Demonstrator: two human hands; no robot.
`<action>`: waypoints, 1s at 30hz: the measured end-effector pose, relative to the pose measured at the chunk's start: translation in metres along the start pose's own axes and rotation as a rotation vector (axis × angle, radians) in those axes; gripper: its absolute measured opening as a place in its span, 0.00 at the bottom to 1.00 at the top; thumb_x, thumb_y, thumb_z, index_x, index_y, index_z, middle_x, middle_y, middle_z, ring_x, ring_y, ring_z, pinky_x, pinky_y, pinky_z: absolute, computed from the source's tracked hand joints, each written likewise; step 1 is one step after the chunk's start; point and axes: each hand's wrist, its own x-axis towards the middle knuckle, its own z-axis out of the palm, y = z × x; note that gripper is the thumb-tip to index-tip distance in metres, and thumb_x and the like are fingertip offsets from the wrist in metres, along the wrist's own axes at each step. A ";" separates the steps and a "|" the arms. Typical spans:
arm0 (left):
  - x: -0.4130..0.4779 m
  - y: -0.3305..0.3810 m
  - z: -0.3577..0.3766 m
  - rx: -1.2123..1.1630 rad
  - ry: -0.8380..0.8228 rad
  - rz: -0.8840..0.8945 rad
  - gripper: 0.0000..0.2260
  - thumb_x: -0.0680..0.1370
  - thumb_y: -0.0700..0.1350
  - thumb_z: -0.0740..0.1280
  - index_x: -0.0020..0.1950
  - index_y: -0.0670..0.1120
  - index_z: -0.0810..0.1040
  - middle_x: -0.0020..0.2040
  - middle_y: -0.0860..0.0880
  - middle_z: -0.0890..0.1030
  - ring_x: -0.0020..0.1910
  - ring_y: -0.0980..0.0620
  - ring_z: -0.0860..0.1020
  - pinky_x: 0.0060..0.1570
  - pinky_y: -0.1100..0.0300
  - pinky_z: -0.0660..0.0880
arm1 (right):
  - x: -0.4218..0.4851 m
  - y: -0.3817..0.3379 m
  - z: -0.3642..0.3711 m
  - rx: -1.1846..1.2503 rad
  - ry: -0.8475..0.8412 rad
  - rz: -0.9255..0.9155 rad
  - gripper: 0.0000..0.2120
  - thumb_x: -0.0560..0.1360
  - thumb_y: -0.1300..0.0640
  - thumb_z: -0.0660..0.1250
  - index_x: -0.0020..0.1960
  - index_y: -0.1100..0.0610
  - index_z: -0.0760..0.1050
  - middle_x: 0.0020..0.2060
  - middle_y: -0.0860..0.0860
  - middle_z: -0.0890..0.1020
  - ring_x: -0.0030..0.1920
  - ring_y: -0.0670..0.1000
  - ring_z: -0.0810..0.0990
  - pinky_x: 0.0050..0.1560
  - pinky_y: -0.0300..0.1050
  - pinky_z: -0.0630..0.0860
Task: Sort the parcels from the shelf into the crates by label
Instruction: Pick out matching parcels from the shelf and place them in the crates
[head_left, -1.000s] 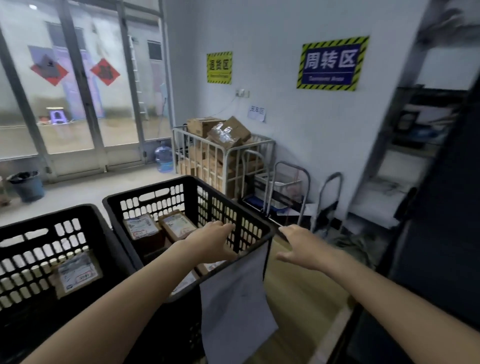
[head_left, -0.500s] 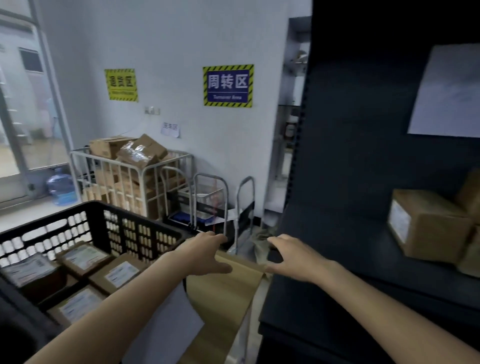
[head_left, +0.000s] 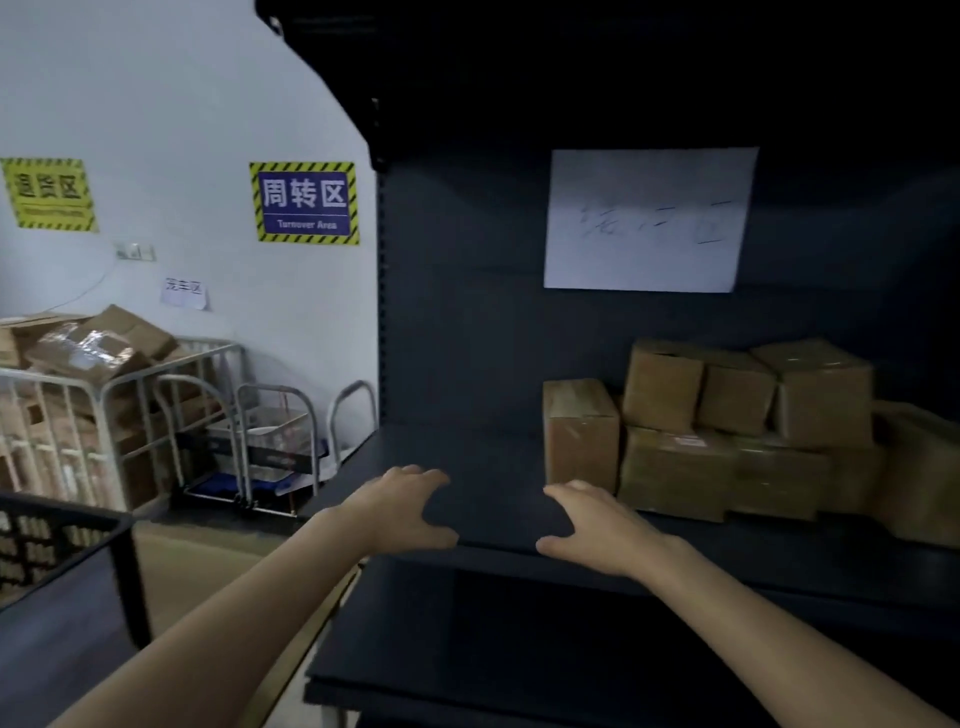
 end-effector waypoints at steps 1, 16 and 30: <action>0.005 0.013 0.002 -0.010 -0.001 0.005 0.34 0.74 0.60 0.65 0.75 0.49 0.57 0.71 0.47 0.65 0.70 0.47 0.64 0.67 0.52 0.65 | -0.005 0.013 -0.004 0.001 0.005 0.010 0.33 0.74 0.43 0.64 0.74 0.54 0.57 0.69 0.50 0.65 0.66 0.51 0.68 0.64 0.47 0.69; 0.067 0.095 0.028 -0.038 -0.024 -0.009 0.34 0.74 0.59 0.65 0.75 0.47 0.57 0.70 0.47 0.65 0.69 0.47 0.64 0.67 0.53 0.66 | -0.031 0.124 -0.026 0.068 0.017 0.109 0.34 0.75 0.45 0.64 0.75 0.54 0.54 0.73 0.50 0.61 0.70 0.50 0.64 0.67 0.45 0.67; 0.136 0.078 0.025 -0.299 0.091 -0.034 0.40 0.73 0.59 0.67 0.76 0.42 0.54 0.73 0.46 0.63 0.72 0.48 0.62 0.68 0.58 0.63 | 0.049 0.111 -0.046 0.071 0.230 0.122 0.25 0.76 0.48 0.63 0.70 0.56 0.64 0.66 0.52 0.71 0.63 0.50 0.71 0.61 0.45 0.71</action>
